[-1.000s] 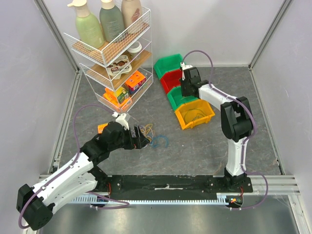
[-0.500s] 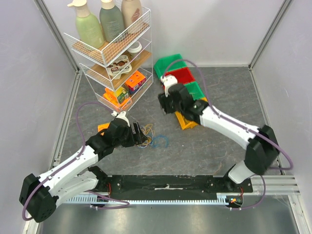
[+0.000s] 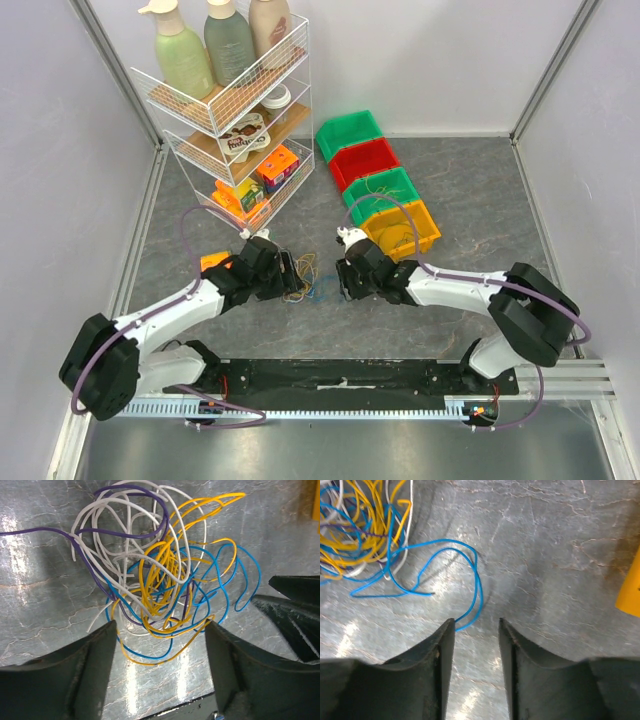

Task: Untangle the cables

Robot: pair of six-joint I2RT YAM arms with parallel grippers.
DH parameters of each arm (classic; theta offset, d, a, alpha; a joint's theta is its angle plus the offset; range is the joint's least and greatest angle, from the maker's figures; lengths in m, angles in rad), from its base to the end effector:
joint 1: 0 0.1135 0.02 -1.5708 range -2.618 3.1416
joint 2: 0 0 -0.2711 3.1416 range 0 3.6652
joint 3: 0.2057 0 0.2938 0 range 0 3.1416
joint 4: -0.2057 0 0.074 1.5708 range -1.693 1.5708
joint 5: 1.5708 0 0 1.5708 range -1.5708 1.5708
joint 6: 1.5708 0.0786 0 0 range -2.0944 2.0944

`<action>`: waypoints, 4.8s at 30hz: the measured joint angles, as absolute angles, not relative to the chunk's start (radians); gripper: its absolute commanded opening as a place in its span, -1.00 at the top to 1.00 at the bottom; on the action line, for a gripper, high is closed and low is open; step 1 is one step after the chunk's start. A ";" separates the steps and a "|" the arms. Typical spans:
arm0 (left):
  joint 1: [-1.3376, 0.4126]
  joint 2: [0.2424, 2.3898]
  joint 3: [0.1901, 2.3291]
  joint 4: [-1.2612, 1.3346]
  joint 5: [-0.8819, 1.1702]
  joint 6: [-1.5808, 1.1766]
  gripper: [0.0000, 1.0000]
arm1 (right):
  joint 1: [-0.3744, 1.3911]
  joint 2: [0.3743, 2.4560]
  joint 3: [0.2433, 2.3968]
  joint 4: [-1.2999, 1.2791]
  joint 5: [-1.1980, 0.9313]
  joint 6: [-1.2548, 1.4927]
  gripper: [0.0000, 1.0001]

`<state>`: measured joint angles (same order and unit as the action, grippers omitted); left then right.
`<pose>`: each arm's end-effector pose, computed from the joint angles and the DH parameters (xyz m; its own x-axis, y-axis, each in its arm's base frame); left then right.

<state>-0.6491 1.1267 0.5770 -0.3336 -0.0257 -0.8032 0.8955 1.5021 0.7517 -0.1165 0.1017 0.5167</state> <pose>0.2218 -0.1658 0.1413 -0.8530 -0.2557 -0.4550 -0.0324 0.8960 -0.4429 0.2258 0.2691 0.1157 -0.7776 -0.1848 -0.6009 -0.4040 0.8793 0.2524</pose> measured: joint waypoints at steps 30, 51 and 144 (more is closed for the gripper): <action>-0.621 1.023 0.521 -0.342 -0.145 -0.830 0.96 | 0.906 1.384 0.710 -0.121 0.121 0.524 -0.28; -0.618 0.949 0.486 -0.440 -0.279 -0.933 0.97 | 0.945 1.229 0.748 -0.261 0.382 0.510 1.00; -0.583 0.942 0.777 -0.381 -0.032 -0.525 -0.64 | 0.917 1.261 1.745 -0.302 0.762 0.032 1.00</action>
